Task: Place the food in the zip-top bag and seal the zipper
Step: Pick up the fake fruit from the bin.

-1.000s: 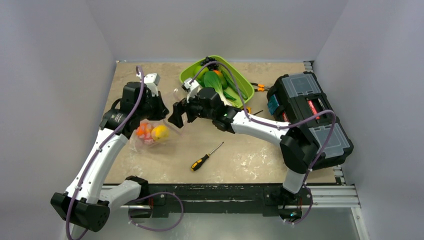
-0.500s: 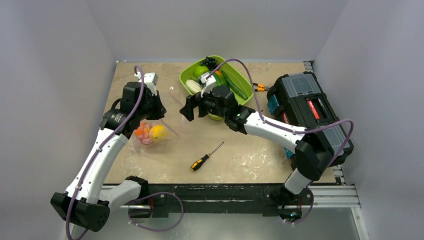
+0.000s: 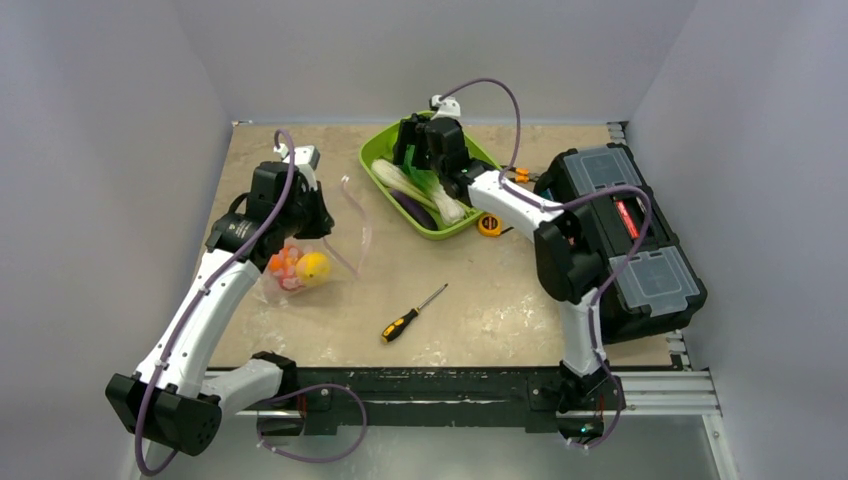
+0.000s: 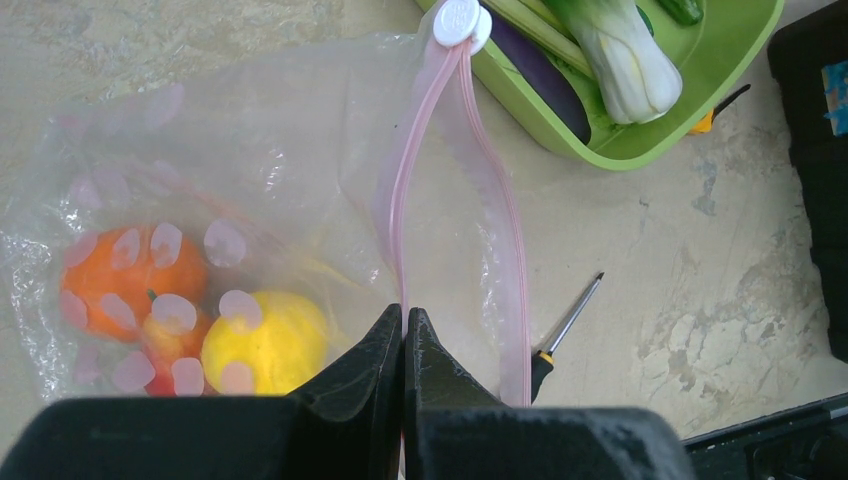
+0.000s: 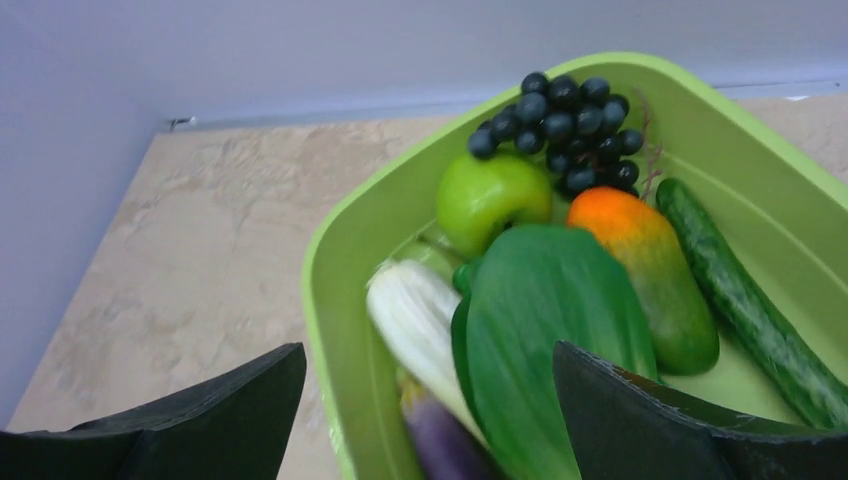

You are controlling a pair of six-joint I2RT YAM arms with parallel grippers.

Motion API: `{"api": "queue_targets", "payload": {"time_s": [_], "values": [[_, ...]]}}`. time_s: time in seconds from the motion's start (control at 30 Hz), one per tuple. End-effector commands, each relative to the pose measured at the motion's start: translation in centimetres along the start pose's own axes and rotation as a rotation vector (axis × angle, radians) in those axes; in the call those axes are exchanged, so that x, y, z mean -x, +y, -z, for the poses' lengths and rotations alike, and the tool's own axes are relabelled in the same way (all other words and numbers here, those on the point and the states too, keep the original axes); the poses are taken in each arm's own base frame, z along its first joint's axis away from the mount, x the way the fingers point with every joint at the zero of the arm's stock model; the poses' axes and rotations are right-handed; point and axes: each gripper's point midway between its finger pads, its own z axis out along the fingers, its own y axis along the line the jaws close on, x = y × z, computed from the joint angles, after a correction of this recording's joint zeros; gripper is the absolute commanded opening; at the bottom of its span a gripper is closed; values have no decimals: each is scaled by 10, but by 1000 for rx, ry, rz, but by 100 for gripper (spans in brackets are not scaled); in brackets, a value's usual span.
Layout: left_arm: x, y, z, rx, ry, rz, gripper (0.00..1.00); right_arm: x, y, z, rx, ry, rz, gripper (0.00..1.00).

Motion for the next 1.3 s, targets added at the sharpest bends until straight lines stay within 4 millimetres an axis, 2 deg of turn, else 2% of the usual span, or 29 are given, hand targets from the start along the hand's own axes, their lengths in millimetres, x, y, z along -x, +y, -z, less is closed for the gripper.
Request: {"api": "queue_targets", "payload": {"time_s": [0.0,0.2,0.5,0.8,1.0,1.07,1.1,1.2,1.27], "values": [[9,-1,1,-1,-28,-8,0,39,-24,-29,-146,-115,-86,95],[7,-5,0,-23,-19,-7,0,57,-46,-71,-149,-217,-175,96],[5,-7,-2,-34,-7,-8,0,74,-53,-120,-115,-329,-192,99],[2,-6,-9,-27,16,-8,0,55,-66,-158,-74,-383,-200,99],[-1,-5,-15,-22,36,-7,0,41,-78,-172,-91,-412,-212,99],[-1,-4,-15,-18,37,-8,0,38,-82,-175,-97,-424,-225,94],[-1,-3,-16,-15,39,-9,0,38,-83,-177,-95,-429,-229,88],[-1,-2,-17,-8,39,-11,0,37,-84,-179,-86,-432,-227,64],[-2,-1,-17,-2,40,-12,0,42,-83,-176,-85,-437,-222,53]]}}
